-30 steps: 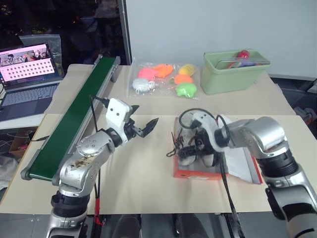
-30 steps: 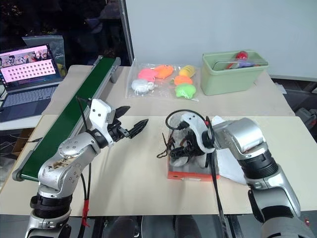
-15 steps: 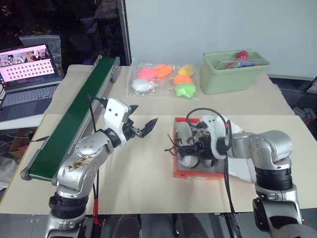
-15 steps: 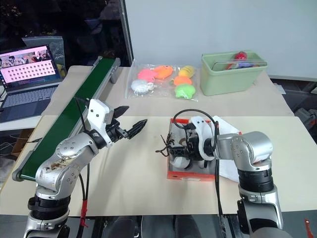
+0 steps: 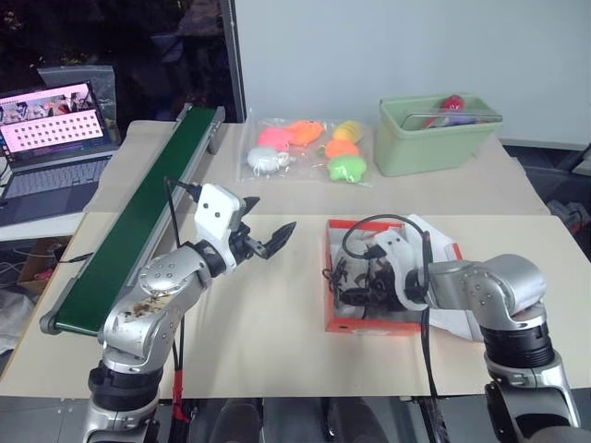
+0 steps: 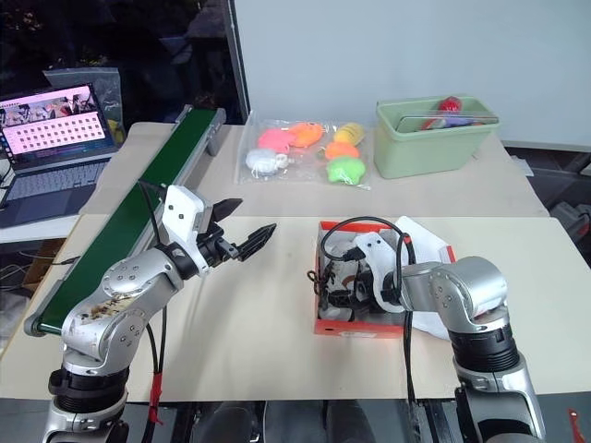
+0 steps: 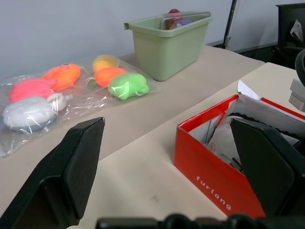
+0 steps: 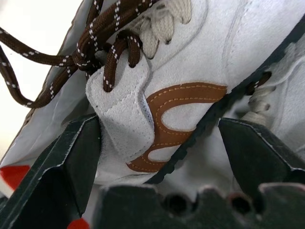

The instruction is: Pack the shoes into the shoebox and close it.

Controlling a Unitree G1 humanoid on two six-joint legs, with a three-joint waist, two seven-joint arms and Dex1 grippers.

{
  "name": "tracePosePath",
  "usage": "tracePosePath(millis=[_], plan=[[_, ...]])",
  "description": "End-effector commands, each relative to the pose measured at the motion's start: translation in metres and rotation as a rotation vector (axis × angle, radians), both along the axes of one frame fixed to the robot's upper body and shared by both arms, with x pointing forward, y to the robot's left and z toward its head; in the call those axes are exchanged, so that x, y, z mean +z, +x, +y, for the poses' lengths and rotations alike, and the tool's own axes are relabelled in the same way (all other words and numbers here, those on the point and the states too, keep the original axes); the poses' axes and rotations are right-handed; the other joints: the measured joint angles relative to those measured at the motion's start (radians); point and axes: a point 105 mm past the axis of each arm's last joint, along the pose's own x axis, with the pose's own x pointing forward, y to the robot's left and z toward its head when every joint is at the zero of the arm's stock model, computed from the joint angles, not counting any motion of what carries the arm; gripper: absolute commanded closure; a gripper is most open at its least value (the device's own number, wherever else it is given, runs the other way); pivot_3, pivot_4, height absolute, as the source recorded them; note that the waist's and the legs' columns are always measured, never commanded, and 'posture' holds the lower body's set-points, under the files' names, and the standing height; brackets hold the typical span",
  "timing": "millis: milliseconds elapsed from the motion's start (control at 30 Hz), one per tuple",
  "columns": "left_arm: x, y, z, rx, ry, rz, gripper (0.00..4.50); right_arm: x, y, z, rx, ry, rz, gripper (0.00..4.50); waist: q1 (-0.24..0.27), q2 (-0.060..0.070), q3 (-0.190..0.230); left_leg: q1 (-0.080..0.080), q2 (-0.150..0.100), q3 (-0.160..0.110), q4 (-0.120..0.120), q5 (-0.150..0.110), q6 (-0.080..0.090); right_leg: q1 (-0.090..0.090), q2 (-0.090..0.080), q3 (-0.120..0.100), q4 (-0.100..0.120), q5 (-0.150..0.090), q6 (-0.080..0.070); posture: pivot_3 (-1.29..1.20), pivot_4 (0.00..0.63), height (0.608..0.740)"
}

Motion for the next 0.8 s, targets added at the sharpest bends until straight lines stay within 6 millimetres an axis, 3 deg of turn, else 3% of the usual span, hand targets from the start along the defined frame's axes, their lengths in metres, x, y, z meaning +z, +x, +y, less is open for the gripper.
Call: tracePosePath(millis=[33, 167, 233, 300, 367, 667, 800], plan=[[0.012, -0.004, 0.0, 0.002, -0.004, -0.055, 0.0, 0.023, 0.011, -0.006, -0.017, -0.015, -0.073, 0.03, 0.0, 0.0, 0.0, 0.0, 0.0, 0.0, 0.0, 0.0, 0.0, 0.0, 0.0, 0.0, 0.0, 0.0, 0.0, 0.0, 0.15, 0.729], [0.01, -0.004, 0.001, -0.005, 0.012, -0.058, 0.0, 0.058, 0.017, -0.017, 0.003, -0.01, -0.16, 0.03, 0.0, 0.0, 0.0, -0.001, 0.0, 0.0, 0.0, 0.0, 0.0, -0.001, 0.0, 0.0, 0.0, 0.0, 0.0, 0.0, 0.15, 0.729], [0.007, -0.005, 0.002, -0.016, 0.03, -0.061, 0.0, 0.075, 0.012, -0.015, 0.066, 0.035, -0.177, 0.03, 0.002, 0.0, 0.0, -0.001, 0.0, 0.0, 0.0, 0.0, 0.0, -0.001, 0.0, 0.0, 0.0, 0.0, 0.0, 0.0, 0.15, 0.729], [0.007, -0.003, -0.001, -0.031, 0.033, -0.064, 0.0, 0.108, -0.005, -0.014, 0.192, 0.137, -0.199, 0.03, 0.004, 0.0, 0.0, -0.001, 0.0, 0.0, 0.0, 0.0, 0.0, -0.001, 0.0, 0.0, -0.001, 0.0, 0.0, 0.0, 0.15, 0.729], [0.008, -0.001, -0.002, -0.039, 0.032, -0.066, 0.0, 0.123, -0.013, -0.016, 0.238, 0.189, -0.208, 0.03, 0.01, 0.001, 0.001, -0.001, 0.0, 0.0, 0.0, 0.0, 0.0, -0.001, 0.0, 0.0, -0.002, 0.0, 0.0, 0.0, 0.15, 0.729], [0.012, -0.001, -0.006, -0.076, 0.031, -0.082, 0.0, 0.078, -0.02, -0.042, 0.089, 0.126, -0.129, 0.03, 0.016, -0.001, 0.0, -0.001, 0.001, 0.001, 0.0, 0.0, 0.001, 0.0, 0.0, 0.0, -0.001, 0.0, 0.0, 0.0, 0.15, 0.729], [0.003, -0.021, -0.014, -0.237, 0.051, -0.026, 0.0, 0.084, -0.045, -0.058, 0.069, 0.3, -0.158, 0.03, 0.021, -0.001, 0.0, -0.002, 0.0, 0.001, 0.0, 0.0, 0.001, -0.001, 0.0, 0.0, -0.002, 0.0, 0.0, 0.0, 0.15, 0.729]])
